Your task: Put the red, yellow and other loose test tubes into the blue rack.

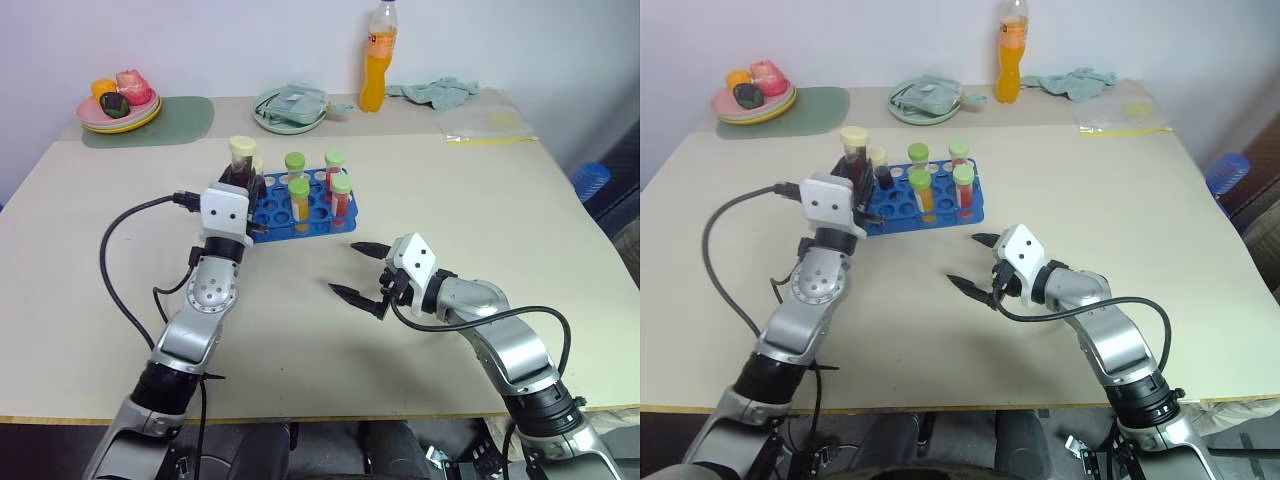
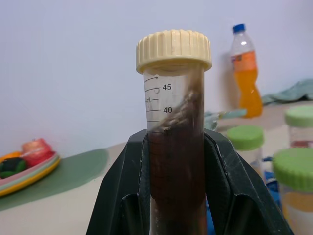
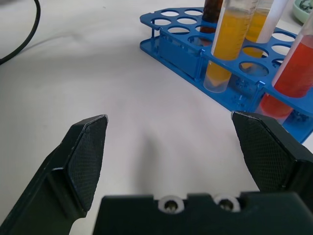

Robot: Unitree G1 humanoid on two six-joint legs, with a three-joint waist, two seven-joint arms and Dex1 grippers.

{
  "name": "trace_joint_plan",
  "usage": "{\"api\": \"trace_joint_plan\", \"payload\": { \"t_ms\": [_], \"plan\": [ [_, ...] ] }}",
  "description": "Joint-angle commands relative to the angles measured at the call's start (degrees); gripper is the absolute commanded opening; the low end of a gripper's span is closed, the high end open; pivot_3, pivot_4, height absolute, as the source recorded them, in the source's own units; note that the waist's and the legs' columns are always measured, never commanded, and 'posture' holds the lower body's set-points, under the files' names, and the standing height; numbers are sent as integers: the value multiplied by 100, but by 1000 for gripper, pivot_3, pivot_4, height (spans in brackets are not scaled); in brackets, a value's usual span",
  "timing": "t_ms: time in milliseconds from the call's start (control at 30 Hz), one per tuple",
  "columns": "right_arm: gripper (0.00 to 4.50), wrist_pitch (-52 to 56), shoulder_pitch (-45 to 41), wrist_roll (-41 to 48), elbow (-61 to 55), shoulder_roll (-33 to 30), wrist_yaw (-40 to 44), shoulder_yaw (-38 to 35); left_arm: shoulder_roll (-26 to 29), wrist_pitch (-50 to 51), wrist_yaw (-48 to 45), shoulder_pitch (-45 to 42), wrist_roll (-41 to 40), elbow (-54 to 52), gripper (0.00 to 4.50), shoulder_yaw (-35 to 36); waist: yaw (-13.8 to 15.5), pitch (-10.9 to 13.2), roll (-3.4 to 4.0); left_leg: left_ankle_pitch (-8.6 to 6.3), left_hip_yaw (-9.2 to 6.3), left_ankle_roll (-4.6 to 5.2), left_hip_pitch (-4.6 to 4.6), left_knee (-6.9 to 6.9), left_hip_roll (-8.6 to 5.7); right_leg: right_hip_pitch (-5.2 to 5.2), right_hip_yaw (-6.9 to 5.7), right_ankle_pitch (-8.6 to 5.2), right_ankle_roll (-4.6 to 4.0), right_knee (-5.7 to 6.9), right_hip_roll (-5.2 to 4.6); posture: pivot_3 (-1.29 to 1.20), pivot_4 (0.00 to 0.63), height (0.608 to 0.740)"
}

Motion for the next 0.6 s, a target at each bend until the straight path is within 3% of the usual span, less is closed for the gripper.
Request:
{"api": "trace_joint_plan", "payload": {
  "t_ms": [33, 300, 600],
  "plan": [
    [4500, -45, 53, 27, -284, 33, -78, -104, -305, -428, -220, -183, 171, 440, 1138, 209, -1, 0, 0, -2, 0, 3, 0, 0, 0, 0, -1, 0, 0, 0, 0, 0, 150, 740],
    [4500, -32, 63, 48, -311, 32, -118, -109, -911, -1036, -439, -512, 372, 1587, 1138, 464, -17, 0, 0, -5, -2, 10, 1, 1, 0, -1, -3, 0, 1, 4, 1, 0, 150, 740],
    [4500, -33, 83, 41, -333, 38, -160, -111, -1129, -1435, -516, -817, 630, 2326, 1138, 659, -12, -1, -1, -5, -4, 10, 1, 3, -1, 0, -5, 0, 1, 5, 1, 0, 150, 740]
  ]
}}
